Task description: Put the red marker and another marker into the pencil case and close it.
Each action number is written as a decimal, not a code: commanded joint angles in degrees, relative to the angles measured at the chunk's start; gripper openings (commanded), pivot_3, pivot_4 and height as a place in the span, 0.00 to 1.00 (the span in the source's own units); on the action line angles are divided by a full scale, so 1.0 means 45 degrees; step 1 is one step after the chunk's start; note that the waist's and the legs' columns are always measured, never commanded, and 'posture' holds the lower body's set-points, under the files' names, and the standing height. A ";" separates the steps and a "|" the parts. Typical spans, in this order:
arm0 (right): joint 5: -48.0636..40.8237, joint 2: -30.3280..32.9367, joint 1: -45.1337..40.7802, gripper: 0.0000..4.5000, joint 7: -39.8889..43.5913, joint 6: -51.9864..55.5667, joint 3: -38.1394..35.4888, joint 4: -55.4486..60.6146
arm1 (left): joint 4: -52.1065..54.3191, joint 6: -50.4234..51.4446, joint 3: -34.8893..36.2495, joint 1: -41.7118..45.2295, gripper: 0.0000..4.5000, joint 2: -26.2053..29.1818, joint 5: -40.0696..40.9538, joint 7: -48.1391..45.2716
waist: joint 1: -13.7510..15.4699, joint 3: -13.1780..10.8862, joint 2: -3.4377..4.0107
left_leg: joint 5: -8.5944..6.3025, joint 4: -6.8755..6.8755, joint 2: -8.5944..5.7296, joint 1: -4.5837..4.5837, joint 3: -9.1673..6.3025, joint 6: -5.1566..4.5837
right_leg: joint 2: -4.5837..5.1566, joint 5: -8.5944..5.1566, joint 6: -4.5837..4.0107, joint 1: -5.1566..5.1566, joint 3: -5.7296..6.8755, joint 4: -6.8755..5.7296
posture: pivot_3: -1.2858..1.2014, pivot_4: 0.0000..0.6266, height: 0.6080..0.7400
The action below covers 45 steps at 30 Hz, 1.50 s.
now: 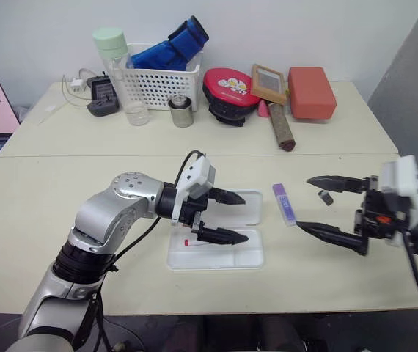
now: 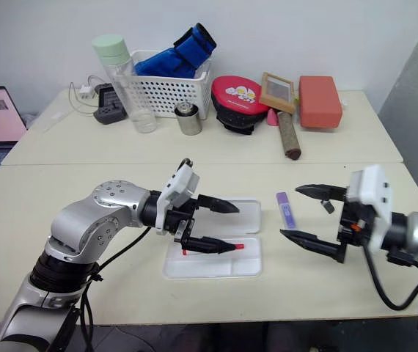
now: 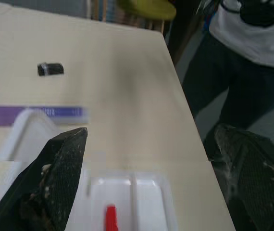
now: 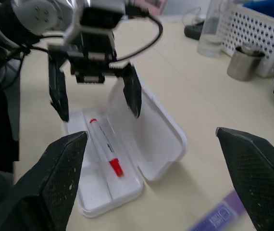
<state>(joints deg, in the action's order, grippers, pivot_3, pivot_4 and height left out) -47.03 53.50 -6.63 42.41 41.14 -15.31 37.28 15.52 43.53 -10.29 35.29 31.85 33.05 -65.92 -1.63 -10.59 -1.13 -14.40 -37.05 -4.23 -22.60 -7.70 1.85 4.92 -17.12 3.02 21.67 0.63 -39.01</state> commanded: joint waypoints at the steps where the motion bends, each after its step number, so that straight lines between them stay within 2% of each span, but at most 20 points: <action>1: 0.0836 -0.0638 -0.1120 1.00 -0.3229 0.2371 0.1146 -0.0293 | 0.0553 -0.0127 0.0674 0.0349 1.00 -0.0455 0.0217 0.1143 | -0.0003 0.0000 0.0001 | 0.0001 0.0001 -0.0001 0.0002 0.0004 0.0001 | 0.0003 0.0000 0.0000 0.0004 -0.0003 -0.0003 | 0.52 0.24 1.00; 4: 0.1281 -0.1388 -0.1815 1.00 -0.4952 0.3840 0.1932 -0.0164 | 0.0584 -0.0498 0.0801 0.0407 1.00 -0.0714 0.0067 0.1678 | 0.0019 0.0000 0.0001 | 0.0019 0.0002 0.0001 -0.0006 -0.0003 0.0032 | 0.0004 0.0000 -0.0002 0.0010 -0.0009 -0.0002 | 0.52 0.24 1.00; 8: 0.1849 -0.3227 -0.2702 1.00 -0.7395 0.6140 0.2513 -0.0568 | 0.0496 -0.1104 0.0737 0.0352 1.00 -0.0609 -0.0200 0.1645 | 0.0011 0.0001 0.0001 | 0.0030 0.0006 -0.0004 -0.0024 0.0001 0.0051 | 0.0003 0.0000 -0.0002 0.0028 -0.0012 0.0003 | 0.52 0.24 1.00; 15: 0.3049 -0.5129 -0.2823 1.00 -0.8864 0.7293 0.3876 -0.0500 | 0.0337 -0.1700 0.0725 0.0288 1.00 -0.0325 -0.0374 0.1638 | 0.0019 0.0003 0.0005 | 0.0030 0.0005 -0.0014 -0.0035 0.0001 0.0051 | -0.0003 0.0000 -0.0002 0.0045 -0.0013 -0.0001 | 0.52 0.24 1.00; 20: 0.4444 -0.5830 -0.2756 1.00 -0.9635 0.7137 0.4691 -0.1254 | 0.0365 -0.2065 0.0553 0.0159 1.00 -0.0297 -0.0582 0.1636 | 0.0002 0.0005 0.0008 | 0.0025 0.0005 -0.0017 -0.0029 0.0003 0.0040 | -0.0013 0.0001 0.0000 0.0046 -0.0008 -0.0013 | 0.52 0.24 1.00; 27: 0.5151 -0.6501 -0.2629 1.00 -0.9473 0.7207 0.4352 -0.1932 | 0.0536 -0.2376 0.0546 -0.0092 1.00 -0.0083 -0.0576 0.1317 | -0.0025 0.0008 0.0013 | 0.0025 0.0007 -0.0014 -0.0023 0.0009 0.0035 | -0.0021 0.0002 -0.0001 0.0053 -0.0012 -0.0022 | 0.52 0.24 1.00; 31: 0.5678 -0.6279 -0.2643 0.85 -0.9275 0.6785 0.4606 -0.2399 | 0.0483 -0.2412 0.0554 -0.0065 1.00 -0.0111 -0.0584 0.1307 | -0.0031 0.0010 0.0015 | 0.0007 0.0007 -0.0013 -0.0003 0.0007 0.0000 | -0.0026 0.0003 -0.0001 0.0037 -0.0013 -0.0028 | 0.52 0.24 1.00; 32: 0.5713 -0.6332 -0.2642 0.77 -0.9199 0.6780 0.4610 -0.2403 | 0.0481 -0.2426 0.0548 -0.0051 1.00 -0.0114 -0.0587 0.1301 | -0.0031 0.0010 0.0015 | 0.0006 0.0006 -0.0014 0.0005 0.0006 -0.0003 | -0.0026 0.0005 0.0002 0.0025 -0.0011 -0.0026 | 0.52 0.24 1.00; 34: 0.5830 -0.6311 -0.2639 0.69 -0.9084 0.6767 0.4731 -0.2360 | 0.0449 -0.2466 0.0534 -0.0029 1.00 -0.0117 -0.0624 0.1307 | -0.0029 0.0011 0.0014 | 0.0005 0.0005 -0.0016 0.0012 0.0008 -0.0005 | -0.0026 0.0009 0.0009 0.0017 -0.0013 -0.0024 | 0.52 0.24 1.00; 36: 0.5909 -0.6341 -0.2610 0.56 -0.9022 0.6767 0.4758 -0.2321 | 0.0421 -0.2489 0.0544 0.0000 1.00 -0.0127 -0.0608 0.1321 | -0.0017 0.0011 0.0014 | 0.0006 0.0005 -0.0017 0.0011 0.0008 -0.0006 | -0.0026 0.0010 0.0012 0.0016 -0.0013 -0.0020 | 0.52 0.24 1.00; 41: 0.6157 -0.6388 -0.2615 0.30 -0.8857 0.6772 0.4733 -0.2287 | 0.0394 -0.2569 0.0542 -0.0047 1.00 -0.0090 -0.0627 0.1306 | -0.0015 0.0011 0.0014 | 0.0007 0.0005 -0.0017 0.0009 0.0007 -0.0004 | -0.0025 0.0011 0.0012 0.0017 -0.0013 -0.0018 | 0.52 0.24 1.00; 43: 0.6173 -0.6291 -0.2651 0.24 -0.8693 0.6622 0.4600 -0.2275 | 0.0321 -0.2622 0.0599 -0.0049 1.00 0.0001 -0.0647 0.1233 | -0.0013 0.0011 0.0014 | 0.0006 0.0006 -0.0017 0.0009 0.0007 -0.0004 | -0.0025 0.0010 0.0012 0.0017 -0.0013 -0.0018 | 0.52 0.24 1.00; 45: 0.6210 -0.6206 -0.2677 0.24 -0.8507 0.6460 0.4479 -0.2244 | 0.0259 -0.2662 0.0657 -0.0041 1.00 0.0080 -0.0665 0.1182 | -0.0014 0.0011 0.0014 | 0.0006 0.0007 -0.0018 0.0009 0.0007 -0.0005 | -0.0025 0.0010 0.0012 0.0017 -0.0012 -0.0017 | 0.52 0.24 1.00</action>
<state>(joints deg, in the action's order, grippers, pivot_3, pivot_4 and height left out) -20.33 24.42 -18.69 3.64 70.45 6.30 27.30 15.89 32.92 -8.13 34.52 31.43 30.25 -60.11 -1.69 -10.54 -1.07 -14.37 -37.02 -4.31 -22.55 -7.66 1.83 4.81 -17.08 3.08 21.75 0.58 -39.09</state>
